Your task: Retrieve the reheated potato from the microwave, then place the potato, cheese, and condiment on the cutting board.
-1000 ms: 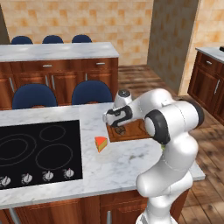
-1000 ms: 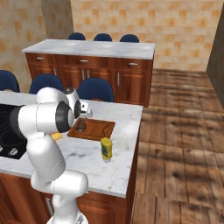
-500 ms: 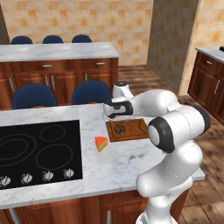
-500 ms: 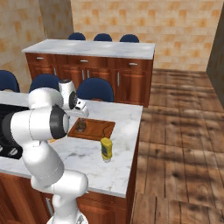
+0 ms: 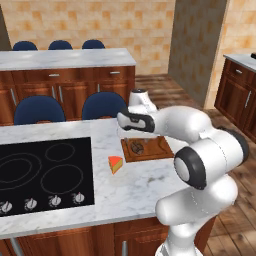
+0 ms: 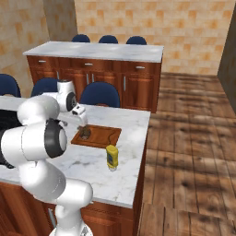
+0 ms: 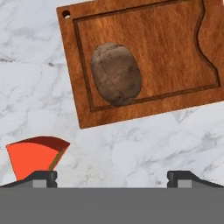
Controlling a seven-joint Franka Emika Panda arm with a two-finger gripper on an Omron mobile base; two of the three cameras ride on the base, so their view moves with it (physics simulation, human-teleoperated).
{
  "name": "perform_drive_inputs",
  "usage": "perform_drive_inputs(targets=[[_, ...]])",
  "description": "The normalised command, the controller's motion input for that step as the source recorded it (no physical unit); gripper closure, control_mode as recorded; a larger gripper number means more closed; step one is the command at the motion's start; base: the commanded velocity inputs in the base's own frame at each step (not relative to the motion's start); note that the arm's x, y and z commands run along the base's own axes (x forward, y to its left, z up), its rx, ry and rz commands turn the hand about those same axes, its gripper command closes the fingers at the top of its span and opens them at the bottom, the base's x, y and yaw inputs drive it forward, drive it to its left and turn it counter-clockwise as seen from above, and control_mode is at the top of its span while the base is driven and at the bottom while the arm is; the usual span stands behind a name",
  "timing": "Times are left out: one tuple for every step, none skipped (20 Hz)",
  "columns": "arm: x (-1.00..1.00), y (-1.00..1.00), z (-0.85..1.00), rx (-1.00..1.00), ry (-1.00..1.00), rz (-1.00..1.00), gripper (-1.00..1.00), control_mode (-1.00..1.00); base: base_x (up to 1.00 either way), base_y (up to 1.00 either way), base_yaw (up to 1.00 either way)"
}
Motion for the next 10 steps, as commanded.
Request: perform_drive_inputs(targets=[[-0.47, 0.09, 0.12, 0.00, 0.06, -0.19, -1.00, -1.00, 0.00, 0.00, 0.00], [-0.46, 0.09, 0.12, 0.01, 0.07, -0.19, -1.00, -1.00, 0.00, 0.00, 0.00], [-0.43, 0.09, 0.11, 0.00, 0.09, -0.19, -1.00, -1.00, 0.00, 0.00, 0.00], [-0.41, 0.09, 0.10, 0.00, 0.09, -0.19, -1.00, -1.00, 0.00, 0.00, 0.00], [-0.38, 0.11, 0.06, 0.00, 0.11, -0.19, -1.00, -1.00, 0.00, 0.00, 0.00], [-0.36, 0.14, 0.05, 0.00, 0.11, -0.18, -1.00, -1.00, 0.00, 0.00, 0.00], [-0.29, 0.19, 0.06, 0.01, 0.13, -0.17, -1.00, -1.00, 0.00, 0.00, 0.00], [-0.22, 0.23, 0.07, 0.02, 0.14, -0.17, -1.00, -1.00, 0.00, 0.00, 0.00], [-0.15, 0.29, 0.08, 0.01, 0.12, -0.18, -1.00, -1.00, 0.00, 0.00, 0.00], [-0.09, 0.29, 0.11, 0.00, 0.10, -0.17, -1.00, -1.00, 0.00, 0.00, 0.00]])
